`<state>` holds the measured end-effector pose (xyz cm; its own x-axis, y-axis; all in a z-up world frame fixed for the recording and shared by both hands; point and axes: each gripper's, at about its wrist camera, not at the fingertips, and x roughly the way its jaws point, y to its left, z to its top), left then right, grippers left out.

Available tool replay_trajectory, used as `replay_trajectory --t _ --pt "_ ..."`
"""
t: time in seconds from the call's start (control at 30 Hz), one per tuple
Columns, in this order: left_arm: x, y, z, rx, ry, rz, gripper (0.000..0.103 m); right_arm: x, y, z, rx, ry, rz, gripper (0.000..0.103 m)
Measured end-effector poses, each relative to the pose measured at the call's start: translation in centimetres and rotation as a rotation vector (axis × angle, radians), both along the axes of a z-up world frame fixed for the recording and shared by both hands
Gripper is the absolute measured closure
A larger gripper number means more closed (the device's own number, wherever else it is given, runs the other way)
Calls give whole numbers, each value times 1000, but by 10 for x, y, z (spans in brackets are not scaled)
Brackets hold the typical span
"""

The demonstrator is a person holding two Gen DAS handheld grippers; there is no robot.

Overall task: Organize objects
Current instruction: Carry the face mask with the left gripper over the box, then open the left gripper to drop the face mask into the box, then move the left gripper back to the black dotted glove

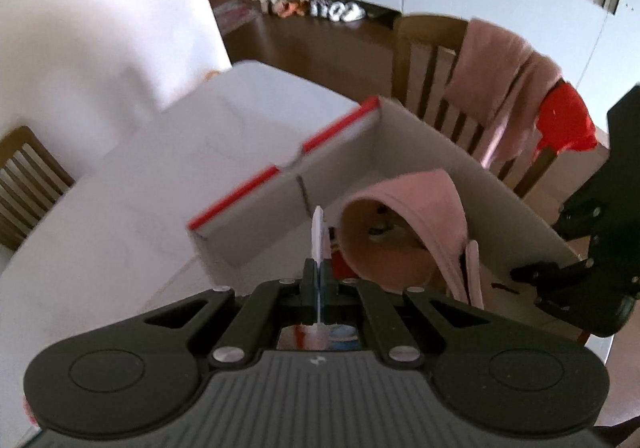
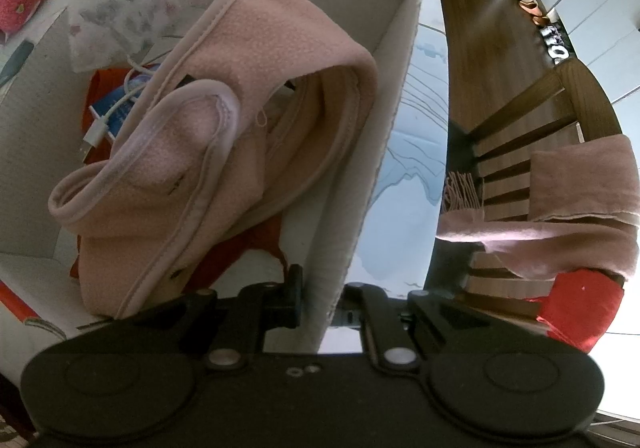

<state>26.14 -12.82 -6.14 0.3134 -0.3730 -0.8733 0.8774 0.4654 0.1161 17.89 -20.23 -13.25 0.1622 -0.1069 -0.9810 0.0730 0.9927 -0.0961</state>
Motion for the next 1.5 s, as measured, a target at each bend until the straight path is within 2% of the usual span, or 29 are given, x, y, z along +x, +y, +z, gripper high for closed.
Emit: replay_trajectory --t 0.37,0.53,0.73,1.0,1.37,1.47,1.5 --pt "-12 -20 -48 56 124 4 103 0 -1 0 7 -2 -1 95" --pt "-15 -16 -56 61 156 -1 103 0 -2 1 10 -3 -3 95" --pt "-17 -6 -47 32 176 1 102 0 -2 1 15 -4 -4 93" --pt "-22 14 -29 -7 160 14 100 -1 0 7 20 -15 -5 87" --pt "-37 54 14 -81 135 34 99 -5 0 23 31 -42 -20 85" --pt "-39 72 25 -108 127 49 84 -6 0 27 32 -50 -24 85" --pt "-36 75 27 -116 126 56 74 -6 0 28 33 -52 -26 85"
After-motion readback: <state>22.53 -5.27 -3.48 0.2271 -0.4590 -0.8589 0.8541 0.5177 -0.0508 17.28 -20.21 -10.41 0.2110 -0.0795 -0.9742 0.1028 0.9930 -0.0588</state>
